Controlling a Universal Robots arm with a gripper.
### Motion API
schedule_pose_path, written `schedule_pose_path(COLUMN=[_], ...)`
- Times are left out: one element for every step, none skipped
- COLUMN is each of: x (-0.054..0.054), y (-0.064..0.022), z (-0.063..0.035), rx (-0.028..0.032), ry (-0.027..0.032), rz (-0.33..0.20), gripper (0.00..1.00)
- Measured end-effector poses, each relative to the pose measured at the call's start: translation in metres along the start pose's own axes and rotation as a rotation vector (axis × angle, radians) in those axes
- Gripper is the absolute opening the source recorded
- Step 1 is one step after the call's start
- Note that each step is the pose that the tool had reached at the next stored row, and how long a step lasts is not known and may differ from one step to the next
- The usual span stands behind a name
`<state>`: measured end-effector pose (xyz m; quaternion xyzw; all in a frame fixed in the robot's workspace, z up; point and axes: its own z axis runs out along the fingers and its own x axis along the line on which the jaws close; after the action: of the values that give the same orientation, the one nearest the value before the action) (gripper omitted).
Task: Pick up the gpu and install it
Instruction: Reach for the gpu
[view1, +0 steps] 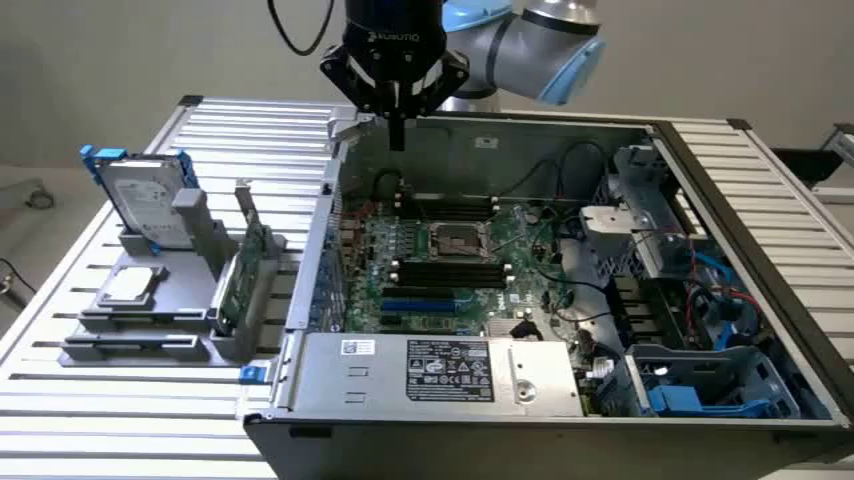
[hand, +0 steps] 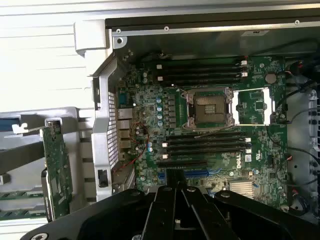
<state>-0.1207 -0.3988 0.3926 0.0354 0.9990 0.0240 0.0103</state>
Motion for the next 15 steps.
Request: schedule_pose_path(x=[0.0,0.0,0.0,0.0,0.0,0.0,0.0,0.0,0.0,0.0,0.0,0.002,0.006,0.011,0.015], y=[0.0,0.0,0.0,0.0,0.0,0.0,0.0,0.0,0.0,0.0,0.0,-0.0001,-0.0004,-0.0008,-0.0011], z=[0.0,0.0,0.0,0.0,0.0,0.0,0.0,0.0,0.0,0.0,0.0,-0.0001,-0.0002,-0.0001,0.0], rx=[0.0,0.0001,0.0,0.0,0.0001,0.0,0.0001,0.0,0.0,0.0001,0.0001,0.0003,0.0005,0.0003,0.0002], ry=[0.0,0.0,0.0,0.0,0.0,0.0,0.0,0.0,0.0,0.0,0.0005,0.0018,0.002,0.002,0.0019], rz=[0.0,0.0,0.0,0.0,0.0,0.0,0.0,0.0,0.0,0.0,0.0,0.0,0.0,0.0,0.0], gripper=[0.11,0.11,0.11,0.11,0.11,0.11,0.11,0.11,0.11,0.11,0.11,0.11,0.11,0.11,0.11])
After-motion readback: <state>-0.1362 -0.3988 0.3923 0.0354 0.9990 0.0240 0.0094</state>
